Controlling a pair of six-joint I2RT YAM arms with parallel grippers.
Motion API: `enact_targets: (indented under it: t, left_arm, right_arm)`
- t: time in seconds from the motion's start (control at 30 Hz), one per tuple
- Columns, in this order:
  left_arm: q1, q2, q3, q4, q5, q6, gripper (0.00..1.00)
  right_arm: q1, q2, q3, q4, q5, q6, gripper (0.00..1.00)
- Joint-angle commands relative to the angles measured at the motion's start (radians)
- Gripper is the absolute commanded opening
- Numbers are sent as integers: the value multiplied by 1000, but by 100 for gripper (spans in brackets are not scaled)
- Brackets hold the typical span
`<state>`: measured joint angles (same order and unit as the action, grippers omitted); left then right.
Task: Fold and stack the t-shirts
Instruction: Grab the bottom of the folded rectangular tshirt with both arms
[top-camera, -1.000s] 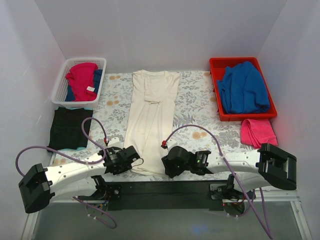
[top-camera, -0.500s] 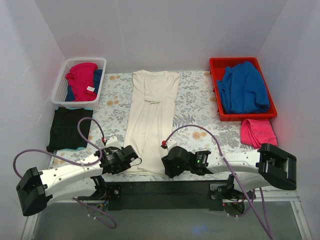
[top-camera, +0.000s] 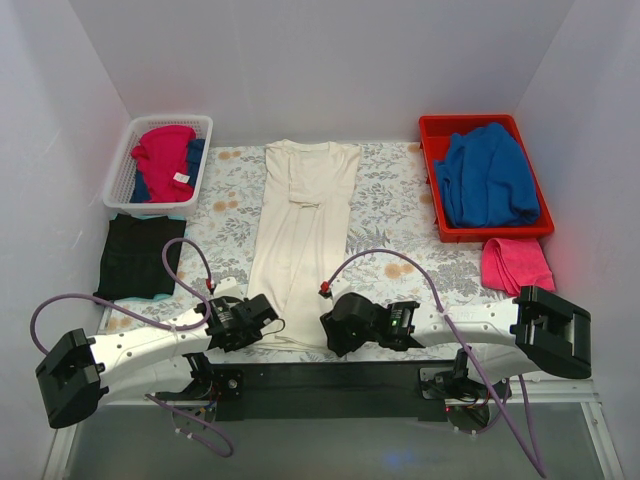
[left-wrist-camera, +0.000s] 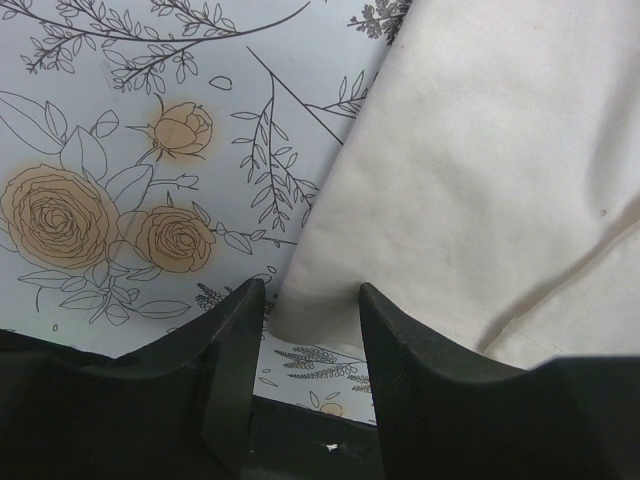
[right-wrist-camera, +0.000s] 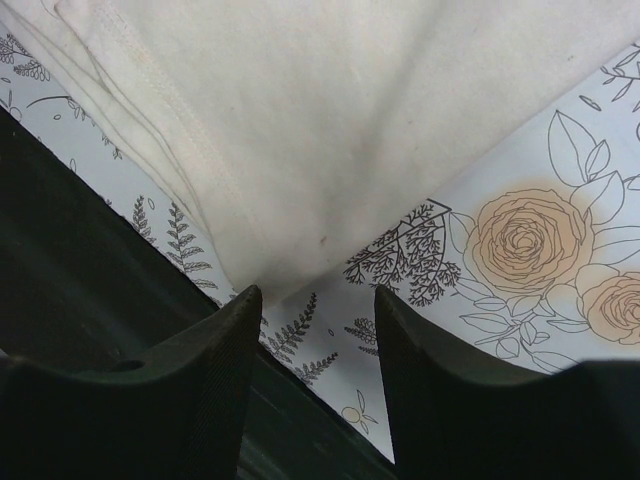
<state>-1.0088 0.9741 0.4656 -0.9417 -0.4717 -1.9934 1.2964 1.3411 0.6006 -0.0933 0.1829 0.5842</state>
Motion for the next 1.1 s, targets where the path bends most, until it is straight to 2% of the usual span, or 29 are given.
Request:
enact_targets:
  t: [0.0,0.3,0.63,1.07]
  left_arm:
    - [6,18,-16,20,15,-255,42]
    - [6,6,-24,20,28,-258,41]
    - [6,3,-35,34,36,-251,42]
    - [7,3,-39,41,42,-248,42]
  right_arm:
    - [6,-13,44,26,21,0,55]
    - [15,0,79,20,50,-17,55]
    - [21,135,130,-49,39,0,54]
    - [46,124,99,-154,79,75,53]
